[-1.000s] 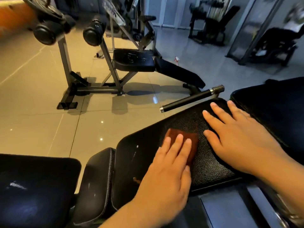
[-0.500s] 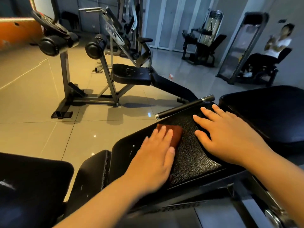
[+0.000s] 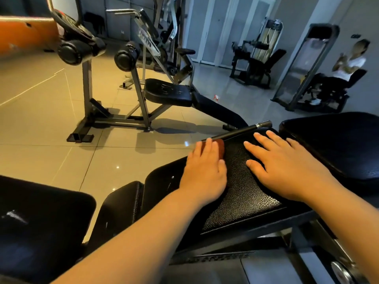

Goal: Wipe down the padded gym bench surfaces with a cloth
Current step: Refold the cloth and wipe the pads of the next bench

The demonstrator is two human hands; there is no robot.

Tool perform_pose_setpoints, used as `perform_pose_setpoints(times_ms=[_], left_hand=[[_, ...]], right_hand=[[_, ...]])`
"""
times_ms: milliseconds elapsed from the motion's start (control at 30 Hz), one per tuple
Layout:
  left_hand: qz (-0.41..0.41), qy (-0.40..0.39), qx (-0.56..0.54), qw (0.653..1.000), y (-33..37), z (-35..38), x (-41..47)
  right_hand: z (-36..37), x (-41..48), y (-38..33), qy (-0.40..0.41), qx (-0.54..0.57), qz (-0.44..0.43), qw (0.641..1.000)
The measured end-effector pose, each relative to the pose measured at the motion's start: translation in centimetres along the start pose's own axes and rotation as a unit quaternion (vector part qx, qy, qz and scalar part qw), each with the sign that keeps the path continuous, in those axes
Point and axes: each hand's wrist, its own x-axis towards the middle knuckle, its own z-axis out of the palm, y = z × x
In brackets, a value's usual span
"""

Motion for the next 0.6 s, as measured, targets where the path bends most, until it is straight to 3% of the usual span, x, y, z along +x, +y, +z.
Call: perform_pose_setpoints(times_ms=[167, 233, 400, 600], left_hand=[[0.138, -0.011, -0.021, 0.99, -0.3, -0.3, -5.8], [0.135, -0.001, -0.013, 0.991, -2.0, -0.6, -6.2], [-0.007, 0.012, -0.004, 1.0, -2.2, -0.8, -1.5], [0.124, -0.016, -0.016, 0.992, -1.6, -1.0, -7.9]], right_hand=[[0.3, -0.2, -0.6, -0.005, -0.018, 0.009, 1.0], [0.3, 0.0, -0.8, -0.009, -0.019, 0.017, 1.0], [0.5, 0.1, -1.6, -0.011, -0.03, 0.027, 0.999], [0.5, -0.2, -2.5, -0.026, -0.043, -0.006, 0.999]])
